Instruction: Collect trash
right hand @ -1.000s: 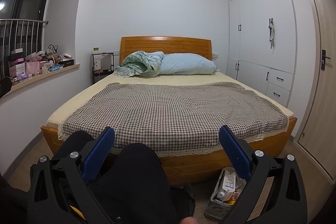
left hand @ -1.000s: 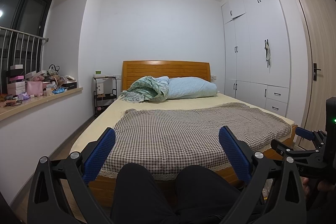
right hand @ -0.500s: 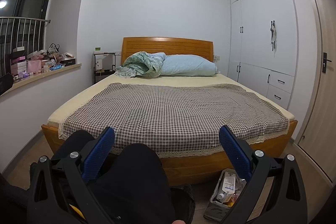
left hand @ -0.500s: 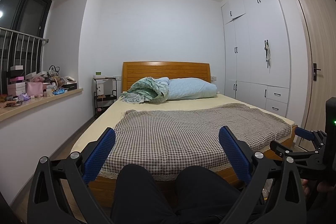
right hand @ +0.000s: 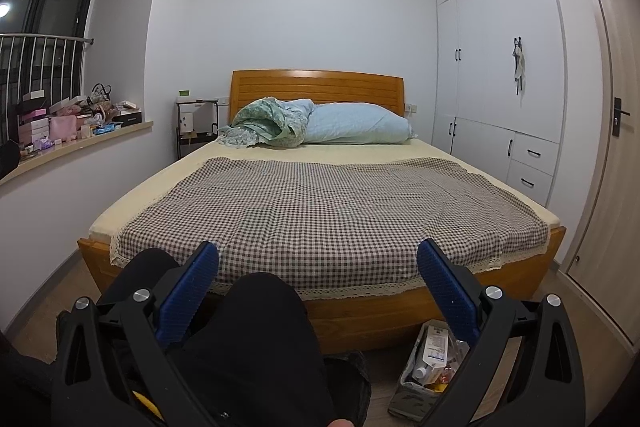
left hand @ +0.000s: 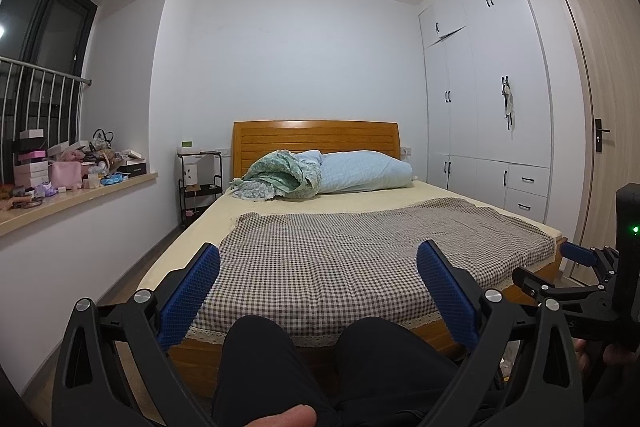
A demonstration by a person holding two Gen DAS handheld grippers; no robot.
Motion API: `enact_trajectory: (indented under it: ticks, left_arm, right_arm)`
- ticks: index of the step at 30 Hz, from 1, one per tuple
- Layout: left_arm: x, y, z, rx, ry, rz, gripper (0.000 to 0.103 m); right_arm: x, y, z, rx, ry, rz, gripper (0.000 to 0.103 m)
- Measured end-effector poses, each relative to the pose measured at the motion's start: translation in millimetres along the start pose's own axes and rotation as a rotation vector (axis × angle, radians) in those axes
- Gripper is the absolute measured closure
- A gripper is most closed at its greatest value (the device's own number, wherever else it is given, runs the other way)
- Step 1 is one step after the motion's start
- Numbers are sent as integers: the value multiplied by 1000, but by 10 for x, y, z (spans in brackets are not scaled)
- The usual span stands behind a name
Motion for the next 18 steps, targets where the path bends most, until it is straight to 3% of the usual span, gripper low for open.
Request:
enact_trajectory:
  ticks: [13, 18]
  left_arm:
    - [17, 3, 55, 0, -11, 5, 7]
    - [-51, -99, 28, 2, 8, -38, 7]
  right_arm:
    - [-20, -16, 14, 7, 1, -8, 8]
    - [-52, -81, 15, 14, -10, -28, 8]
Point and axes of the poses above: each gripper's, at about its wrist camera, not at the fingertips, and y roughly against the way its jaws point, z to its right, x to its top, the point moved 10 cm from there along -y, roughly the way its jaws point, and after that the axes turned 6 degrees about y, right-handed, at the moved point
